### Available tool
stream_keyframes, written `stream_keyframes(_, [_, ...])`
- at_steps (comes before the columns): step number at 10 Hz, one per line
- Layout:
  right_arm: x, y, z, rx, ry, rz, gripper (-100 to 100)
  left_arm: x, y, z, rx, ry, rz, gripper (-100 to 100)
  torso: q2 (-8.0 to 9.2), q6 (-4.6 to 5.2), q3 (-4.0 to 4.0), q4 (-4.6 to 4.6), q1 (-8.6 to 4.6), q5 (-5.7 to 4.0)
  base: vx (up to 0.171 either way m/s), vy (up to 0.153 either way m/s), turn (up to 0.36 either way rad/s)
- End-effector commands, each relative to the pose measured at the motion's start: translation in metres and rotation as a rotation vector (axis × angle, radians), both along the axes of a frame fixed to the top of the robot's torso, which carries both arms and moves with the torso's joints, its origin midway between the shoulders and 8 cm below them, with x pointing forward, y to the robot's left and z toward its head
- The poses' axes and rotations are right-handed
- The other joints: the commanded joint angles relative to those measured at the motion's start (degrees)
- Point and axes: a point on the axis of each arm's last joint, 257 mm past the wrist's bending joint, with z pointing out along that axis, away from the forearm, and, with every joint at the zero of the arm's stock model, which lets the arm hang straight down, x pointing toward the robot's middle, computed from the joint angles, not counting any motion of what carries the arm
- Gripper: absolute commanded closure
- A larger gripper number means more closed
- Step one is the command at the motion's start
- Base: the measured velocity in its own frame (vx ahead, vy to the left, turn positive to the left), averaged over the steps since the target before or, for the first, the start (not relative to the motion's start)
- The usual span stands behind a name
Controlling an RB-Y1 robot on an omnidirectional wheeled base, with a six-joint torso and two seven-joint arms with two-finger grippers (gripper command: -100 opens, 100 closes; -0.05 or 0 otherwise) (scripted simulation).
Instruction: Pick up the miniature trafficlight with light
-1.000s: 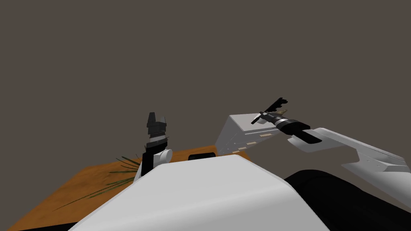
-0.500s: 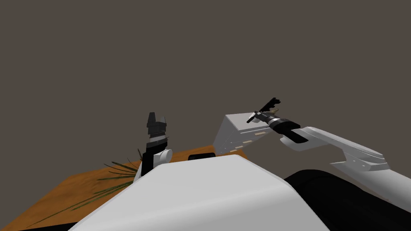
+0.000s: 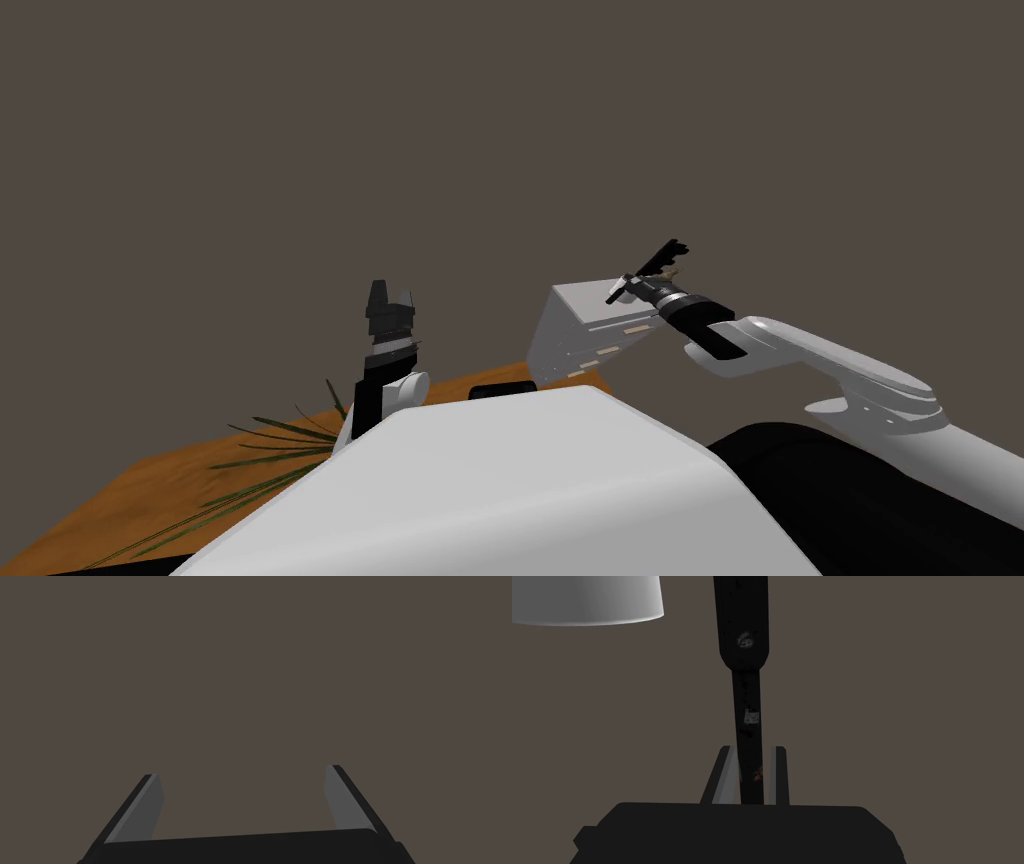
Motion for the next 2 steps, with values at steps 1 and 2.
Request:
stream_keyframes(1, [0.0,0.0,0.0,0.0,0.0,0.0,100,0.0,0.0,0.0,0.0,0.0,0.0,0,0.0,0.0,0.0,0.0,0.0,0.0,0.002,-0.02,-0.001])
stream_keyframes(2, [-0.0002,0.001,0.0012,0.001,-0.002,0.0,0,0.0,0.0,0.0,0.0,0.0,0.0,0,-0.02,-0.01,-0.02,-0.02,0.08,-0.01,0.0,0.0,0.0])
